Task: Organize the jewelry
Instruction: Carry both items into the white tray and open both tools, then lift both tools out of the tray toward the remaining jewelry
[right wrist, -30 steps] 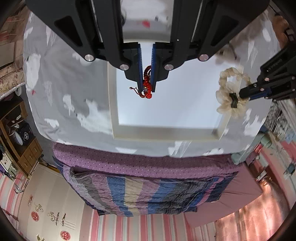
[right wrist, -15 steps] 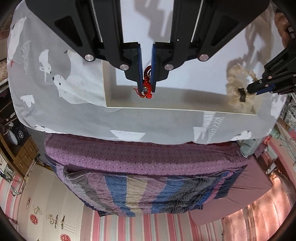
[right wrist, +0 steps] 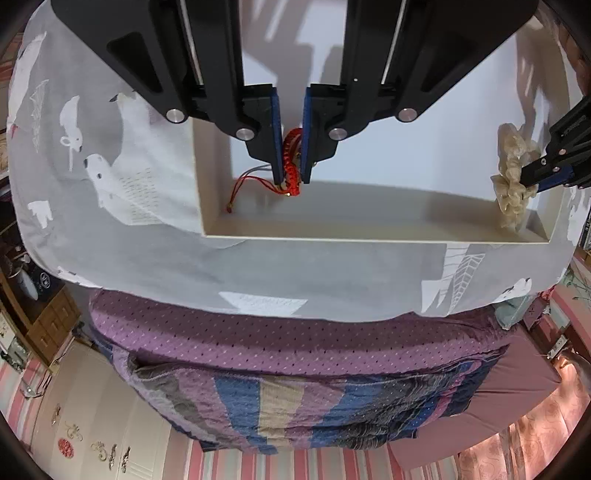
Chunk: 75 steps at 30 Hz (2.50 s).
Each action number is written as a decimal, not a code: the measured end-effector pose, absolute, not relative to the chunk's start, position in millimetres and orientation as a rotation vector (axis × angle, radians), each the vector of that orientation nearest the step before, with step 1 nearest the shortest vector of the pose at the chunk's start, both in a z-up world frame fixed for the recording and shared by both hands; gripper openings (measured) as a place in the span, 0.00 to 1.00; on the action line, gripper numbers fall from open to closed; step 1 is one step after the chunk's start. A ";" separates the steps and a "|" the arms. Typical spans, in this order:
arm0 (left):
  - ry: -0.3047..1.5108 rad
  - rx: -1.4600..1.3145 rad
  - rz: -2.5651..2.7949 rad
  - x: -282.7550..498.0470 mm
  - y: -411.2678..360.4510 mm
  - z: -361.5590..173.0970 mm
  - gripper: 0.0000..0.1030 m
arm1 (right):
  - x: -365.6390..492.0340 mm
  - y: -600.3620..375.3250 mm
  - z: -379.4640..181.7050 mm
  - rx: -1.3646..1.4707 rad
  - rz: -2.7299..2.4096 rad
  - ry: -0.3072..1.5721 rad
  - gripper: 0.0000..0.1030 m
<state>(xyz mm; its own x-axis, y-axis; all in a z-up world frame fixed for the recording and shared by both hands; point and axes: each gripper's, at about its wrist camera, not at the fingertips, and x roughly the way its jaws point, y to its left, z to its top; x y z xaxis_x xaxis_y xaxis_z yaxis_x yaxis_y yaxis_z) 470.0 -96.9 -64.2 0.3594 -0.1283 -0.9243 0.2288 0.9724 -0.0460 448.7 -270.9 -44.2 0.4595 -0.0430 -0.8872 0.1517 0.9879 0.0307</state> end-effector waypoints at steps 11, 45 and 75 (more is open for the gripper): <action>1.083 0.107 -0.251 437.6 -103.6 -21.7 0.82 | 422.2 -276.5 -10.2 0.161 -0.099 1.024 0.52; 0.966 0.126 -0.281 230.5 -21.5 67.3 0.97 | 183.2 -241.9 103.6 0.049 -0.137 1.023 0.85; 1.110 0.189 -0.289 150.2 2.1 -27.5 0.97 | 122.2 -212.0 6.9 0.021 -0.069 1.193 0.85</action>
